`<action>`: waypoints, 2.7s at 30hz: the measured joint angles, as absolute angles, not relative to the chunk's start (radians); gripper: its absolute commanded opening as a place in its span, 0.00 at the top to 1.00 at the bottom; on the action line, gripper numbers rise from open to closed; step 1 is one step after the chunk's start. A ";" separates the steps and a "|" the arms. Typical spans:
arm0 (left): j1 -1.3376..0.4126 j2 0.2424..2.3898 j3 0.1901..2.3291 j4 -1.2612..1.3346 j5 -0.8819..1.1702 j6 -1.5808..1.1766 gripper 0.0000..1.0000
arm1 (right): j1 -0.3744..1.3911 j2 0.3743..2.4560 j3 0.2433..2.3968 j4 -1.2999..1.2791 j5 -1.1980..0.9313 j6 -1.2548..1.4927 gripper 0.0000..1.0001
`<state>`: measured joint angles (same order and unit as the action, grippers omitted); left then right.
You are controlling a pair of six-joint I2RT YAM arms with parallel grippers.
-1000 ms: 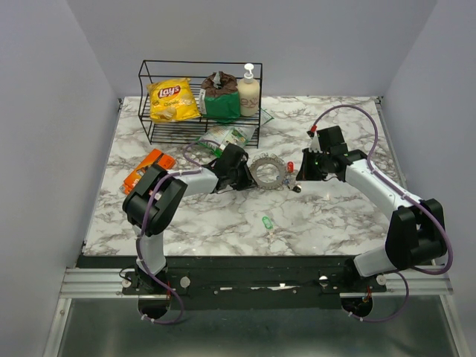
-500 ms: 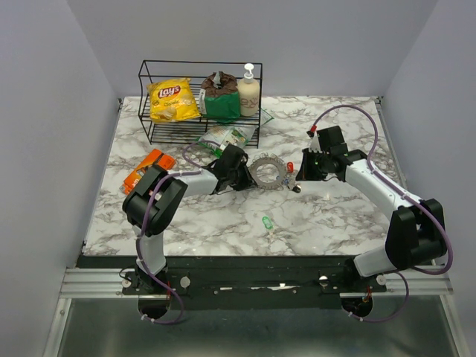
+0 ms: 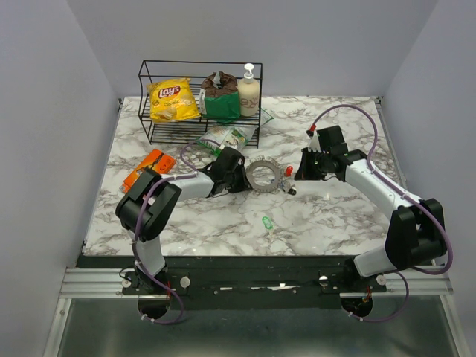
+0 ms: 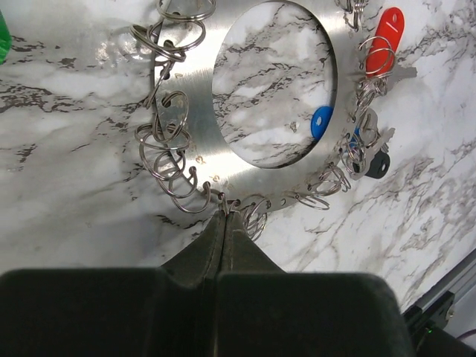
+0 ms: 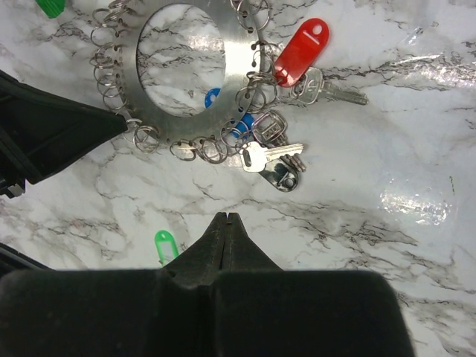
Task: Put the keys on the keyring
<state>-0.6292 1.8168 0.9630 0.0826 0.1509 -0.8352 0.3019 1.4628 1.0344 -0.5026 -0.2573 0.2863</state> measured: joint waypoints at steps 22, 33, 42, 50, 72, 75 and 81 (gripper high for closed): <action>-0.629 1.647 0.853 -0.043 0.152 -0.527 0.44 | 0.302 1.487 1.034 -0.493 -0.292 0.286 0.99; -0.616 1.641 0.781 0.108 0.179 -0.689 0.56 | 0.302 1.493 1.034 -0.490 -0.301 0.286 0.99; -0.604 1.647 0.782 0.186 0.179 -0.806 0.61 | 0.302 1.494 1.034 -0.489 -0.302 0.285 0.99; -0.604 1.689 0.841 0.162 0.169 -0.831 0.68 | 0.302 1.494 1.034 -0.489 -0.302 0.275 0.99; -0.604 1.691 0.846 0.074 0.128 -0.843 0.72 | 0.302 1.500 1.034 -0.488 -0.303 0.268 0.99; -0.604 1.703 0.852 0.073 0.128 -0.844 0.77 | 0.302 1.500 1.034 -0.488 -0.303 0.268 0.99; -0.604 1.723 0.864 0.081 0.128 -0.847 0.80 | 0.302 1.500 1.031 -0.488 -0.303 0.268 0.99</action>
